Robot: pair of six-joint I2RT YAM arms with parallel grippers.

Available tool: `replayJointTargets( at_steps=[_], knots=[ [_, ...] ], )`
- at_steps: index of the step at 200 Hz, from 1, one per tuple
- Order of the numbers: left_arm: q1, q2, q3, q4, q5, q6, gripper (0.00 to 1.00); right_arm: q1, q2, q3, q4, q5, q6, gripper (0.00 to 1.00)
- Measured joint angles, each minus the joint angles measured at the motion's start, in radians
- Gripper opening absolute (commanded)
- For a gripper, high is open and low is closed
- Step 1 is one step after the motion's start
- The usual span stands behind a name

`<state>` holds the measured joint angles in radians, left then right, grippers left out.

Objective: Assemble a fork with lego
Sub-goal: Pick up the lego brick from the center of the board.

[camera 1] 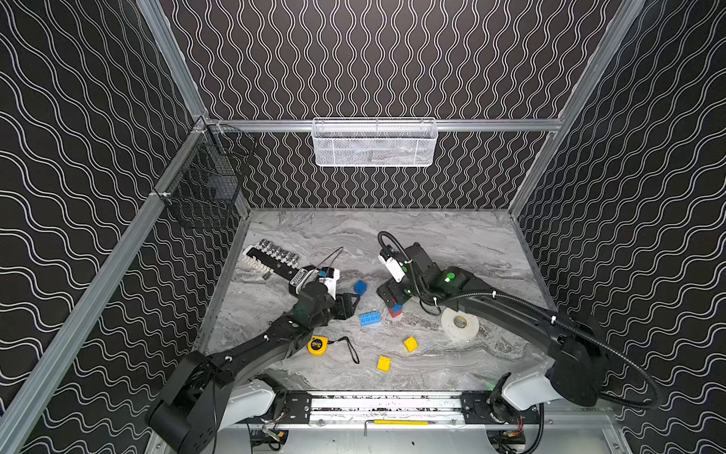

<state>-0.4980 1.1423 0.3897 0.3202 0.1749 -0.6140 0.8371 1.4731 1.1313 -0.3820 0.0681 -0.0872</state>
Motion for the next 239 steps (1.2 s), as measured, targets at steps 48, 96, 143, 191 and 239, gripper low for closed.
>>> replayJointTargets(
  at_steps=[48, 96, 143, 191, 239],
  knots=[
    [0.236, -0.139, -0.083, -0.058, 0.09, -0.039, 0.58, 0.034, 0.076, -0.003, 0.112, -0.163, -0.356, 0.96],
    [0.428, -0.151, -0.151, -0.04, 0.223, -0.08, 0.58, 0.064, 0.29, 0.189, -0.086, -0.305, -0.637, 0.85],
    [0.523, -0.042, -0.217, 0.133, 0.393, -0.159, 0.58, 0.073, 0.482, 0.341, -0.241, -0.294, -0.753, 0.72],
    [0.557, -0.039, -0.219, 0.19, 0.447, -0.175, 0.58, 0.074, 0.577, 0.409, -0.329, -0.267, -0.793, 0.62],
    [0.56, -0.05, -0.206, 0.182, 0.458, -0.167, 0.58, 0.076, 0.61, 0.415, -0.341, -0.237, -0.793, 0.56]
  ],
)
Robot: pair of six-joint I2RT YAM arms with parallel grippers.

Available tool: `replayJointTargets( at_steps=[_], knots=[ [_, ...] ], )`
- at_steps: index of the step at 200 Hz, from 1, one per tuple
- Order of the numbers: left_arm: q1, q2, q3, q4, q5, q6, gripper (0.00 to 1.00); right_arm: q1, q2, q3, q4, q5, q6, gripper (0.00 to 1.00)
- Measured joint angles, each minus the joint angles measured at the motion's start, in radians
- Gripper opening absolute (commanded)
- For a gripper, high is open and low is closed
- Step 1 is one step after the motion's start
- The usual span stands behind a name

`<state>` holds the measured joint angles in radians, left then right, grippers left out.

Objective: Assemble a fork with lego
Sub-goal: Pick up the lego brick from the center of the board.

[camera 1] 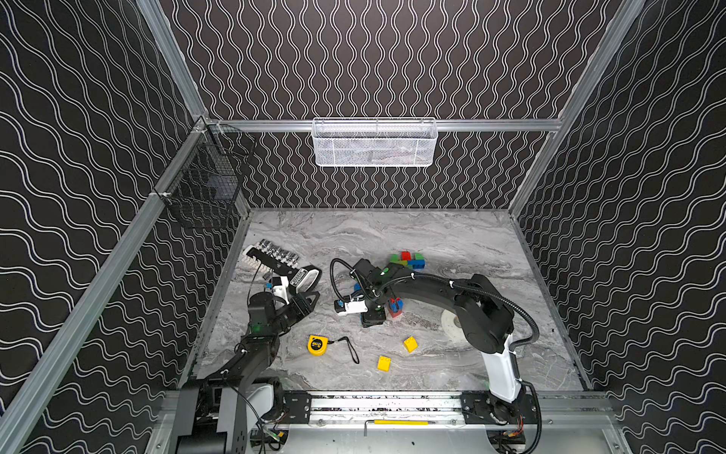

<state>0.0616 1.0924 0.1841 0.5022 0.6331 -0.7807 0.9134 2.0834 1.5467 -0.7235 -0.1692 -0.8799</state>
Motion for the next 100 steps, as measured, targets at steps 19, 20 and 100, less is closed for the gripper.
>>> replayJointTargets(
  at_steps=[19, 20, 100],
  knots=[
    [0.0, 0.014, 0.0, 0.0, 0.003, 0.002, 0.58, 0.0, 0.003, -0.001, 0.001, 0.003, 0.001, 0.52],
    [0.0, 0.015, 0.0, 0.0, 0.003, 0.002, 0.58, 0.0, 0.003, -0.001, 0.001, 0.003, 0.001, 0.52],
    [0.0, 0.018, 0.006, 0.0, 0.006, 0.003, 0.58, 0.002, 0.014, -0.015, 0.01, 0.004, 0.006, 0.35]
  ],
)
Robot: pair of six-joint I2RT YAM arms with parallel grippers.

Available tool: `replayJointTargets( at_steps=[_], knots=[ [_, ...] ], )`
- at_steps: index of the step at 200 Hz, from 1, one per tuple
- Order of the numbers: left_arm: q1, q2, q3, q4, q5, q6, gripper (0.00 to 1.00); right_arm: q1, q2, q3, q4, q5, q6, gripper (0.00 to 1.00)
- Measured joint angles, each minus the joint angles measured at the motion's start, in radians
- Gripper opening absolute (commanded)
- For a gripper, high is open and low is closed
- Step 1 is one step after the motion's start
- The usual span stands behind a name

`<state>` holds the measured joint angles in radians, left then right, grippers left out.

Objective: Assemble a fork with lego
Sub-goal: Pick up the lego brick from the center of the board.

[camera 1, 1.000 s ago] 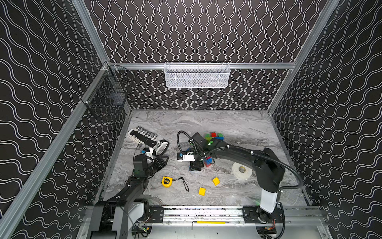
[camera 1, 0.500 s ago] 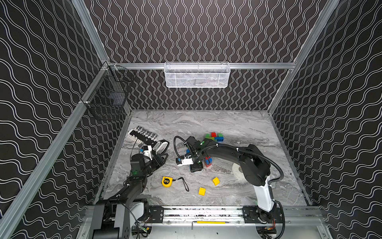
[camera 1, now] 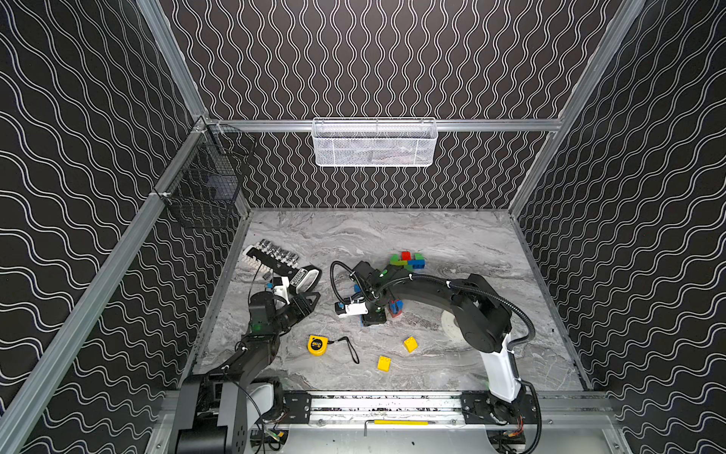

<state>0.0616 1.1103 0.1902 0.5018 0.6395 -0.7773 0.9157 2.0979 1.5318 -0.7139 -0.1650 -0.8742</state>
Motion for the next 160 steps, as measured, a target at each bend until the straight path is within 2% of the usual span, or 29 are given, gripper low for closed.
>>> replayJointTargets(
  at_steps=[28, 39, 74, 85, 105, 123, 138, 160],
  knots=[
    [0.0, -0.02, 0.008, -0.021, -0.001, 0.009, 0.58, 0.003, -0.028, -0.006, 0.011, -0.009, 0.027, 0.31],
    [0.001, -0.033, 0.016, -0.034, -0.001, 0.021, 0.59, 0.004, -0.06, -0.006, 0.024, -0.026, 0.044, 0.26],
    [-0.008, -0.043, 0.05, -0.051, -0.005, 0.038, 0.6, 0.006, -0.31, -0.102, 0.158, -0.06, 0.191, 0.0],
    [-0.032, -0.026, 0.061, -0.05, -0.01, 0.04, 0.6, 0.009, -0.403, -0.163, 0.214, -0.046, 0.262, 0.0],
    [-0.164, 0.023, 0.109, -0.053, -0.051, 0.055, 0.6, 0.013, -0.563, -0.271, 0.267, 0.029, 0.429, 0.0],
    [-0.306, 0.084, 0.173, -0.047, -0.103, 0.077, 0.6, 0.011, -0.675, -0.307, 0.254, 0.132, 0.599, 0.0],
    [-0.406, 0.153, 0.215, -0.019, -0.126, 0.085, 0.6, 0.009, -0.73, -0.309, 0.215, 0.226, 0.74, 0.0],
    [-0.508, 0.259, 0.256, 0.022, -0.169, 0.097, 0.59, 0.006, -0.753, -0.307, 0.083, 0.314, 0.908, 0.0]
  ],
)
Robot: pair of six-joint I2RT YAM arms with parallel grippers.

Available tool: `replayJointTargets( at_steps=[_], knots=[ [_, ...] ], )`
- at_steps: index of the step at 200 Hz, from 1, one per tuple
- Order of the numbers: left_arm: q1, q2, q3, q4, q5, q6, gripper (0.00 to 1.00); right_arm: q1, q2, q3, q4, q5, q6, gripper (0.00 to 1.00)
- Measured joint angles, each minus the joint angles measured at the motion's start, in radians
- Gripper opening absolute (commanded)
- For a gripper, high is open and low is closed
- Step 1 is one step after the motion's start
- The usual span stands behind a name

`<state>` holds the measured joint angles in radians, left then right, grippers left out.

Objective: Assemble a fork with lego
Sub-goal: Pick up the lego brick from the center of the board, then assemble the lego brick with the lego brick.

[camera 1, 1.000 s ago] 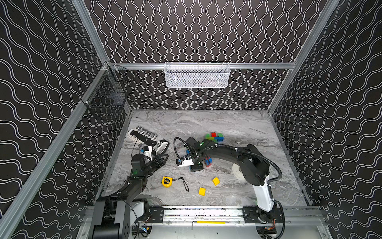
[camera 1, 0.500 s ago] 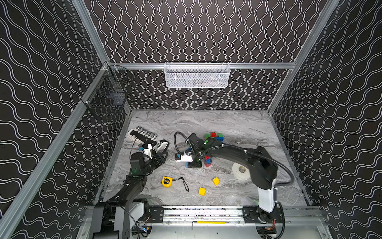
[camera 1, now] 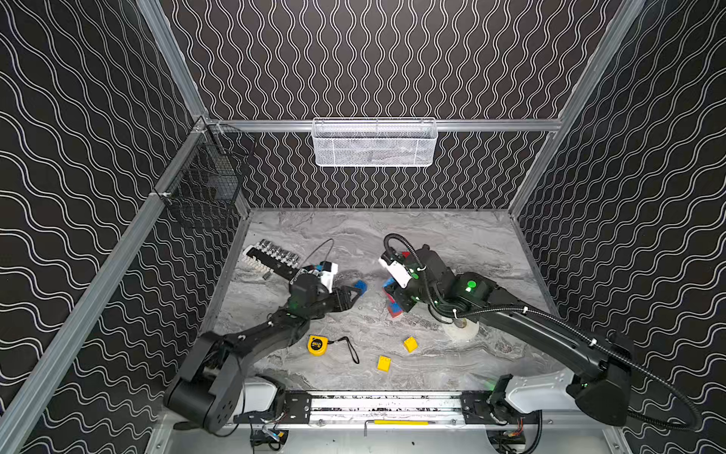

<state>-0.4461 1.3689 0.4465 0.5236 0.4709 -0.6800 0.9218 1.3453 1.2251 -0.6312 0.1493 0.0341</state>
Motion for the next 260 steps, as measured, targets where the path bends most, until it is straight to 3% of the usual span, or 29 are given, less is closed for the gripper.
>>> replayJointTargets(
  at_steps=[32, 79, 143, 260],
  knots=[
    [-0.106, 0.102, 0.027, 0.066, -0.043, 0.0, 0.59, -0.018, 0.017, -0.008, -0.165, 0.002, 0.114, 0.0],
    [-0.172, 0.134, 0.032, 0.103, -0.095, 0.001, 0.59, -0.038, 0.113, 0.011, -0.237, -0.027, 0.157, 0.0],
    [-0.186, 0.153, 0.034, 0.109, -0.118, 0.005, 0.58, -0.075, 0.228, 0.024, -0.217, -0.064, 0.171, 0.0],
    [-0.193, 0.183, 0.039, 0.119, -0.117, 0.005, 0.58, -0.084, 0.303, 0.057, -0.178, -0.035, 0.194, 0.0]
  ],
)
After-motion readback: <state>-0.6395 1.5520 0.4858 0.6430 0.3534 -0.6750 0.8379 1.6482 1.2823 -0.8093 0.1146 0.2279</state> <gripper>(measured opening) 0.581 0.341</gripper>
